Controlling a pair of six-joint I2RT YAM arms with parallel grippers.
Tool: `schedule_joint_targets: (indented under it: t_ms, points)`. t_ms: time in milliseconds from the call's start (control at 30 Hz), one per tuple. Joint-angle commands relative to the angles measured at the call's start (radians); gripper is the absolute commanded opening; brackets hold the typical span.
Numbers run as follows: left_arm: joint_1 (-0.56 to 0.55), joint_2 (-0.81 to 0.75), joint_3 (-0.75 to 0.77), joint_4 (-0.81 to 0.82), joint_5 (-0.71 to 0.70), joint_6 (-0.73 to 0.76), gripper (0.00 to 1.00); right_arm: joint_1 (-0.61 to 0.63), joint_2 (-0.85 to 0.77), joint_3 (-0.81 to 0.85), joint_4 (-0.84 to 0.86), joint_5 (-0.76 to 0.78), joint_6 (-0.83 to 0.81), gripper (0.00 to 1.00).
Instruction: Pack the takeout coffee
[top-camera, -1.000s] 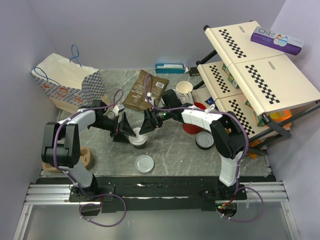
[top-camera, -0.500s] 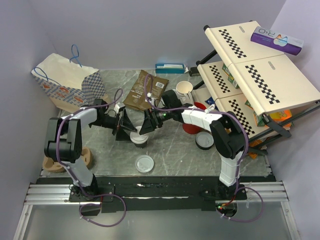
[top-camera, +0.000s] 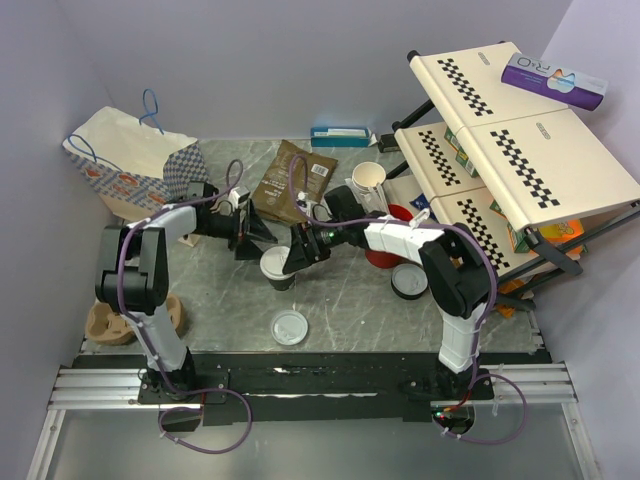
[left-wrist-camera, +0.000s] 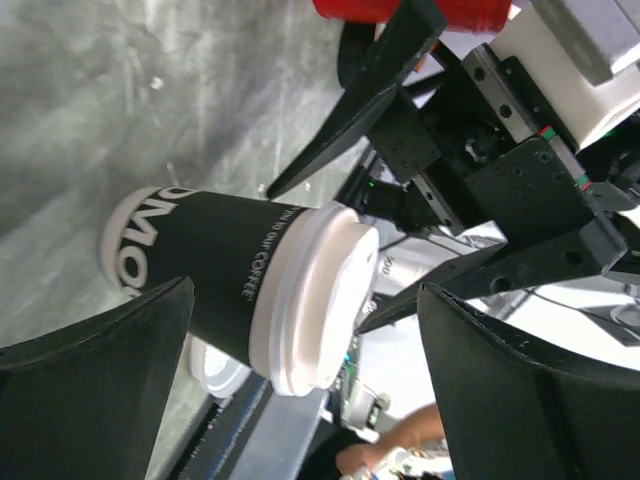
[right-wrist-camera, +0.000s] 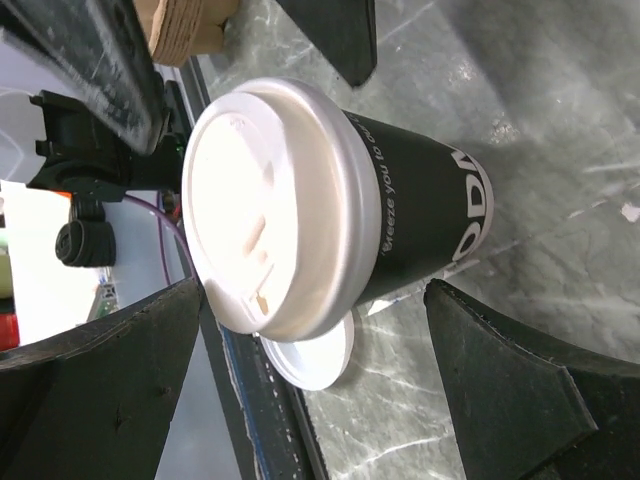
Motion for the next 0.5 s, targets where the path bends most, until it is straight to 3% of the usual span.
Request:
schedule_joint_targets:
  t_ms: [0,233,467]
  points:
    - [0.035,-0.109,-0.06,0.095,-0.052,-0.051,0.99,-0.032,-0.07,-0.016,0.024,-0.005,0.034,1.0]
    - [0.055,-0.178,-0.217,0.143,-0.016,-0.051,0.99,-0.053,-0.041,-0.007,0.093,-0.123,0.083,1.0]
    - [0.057,-0.14,-0.222,0.155,-0.022,-0.029,0.99,-0.052,0.001,0.011,0.132,-0.143,0.1,1.0]
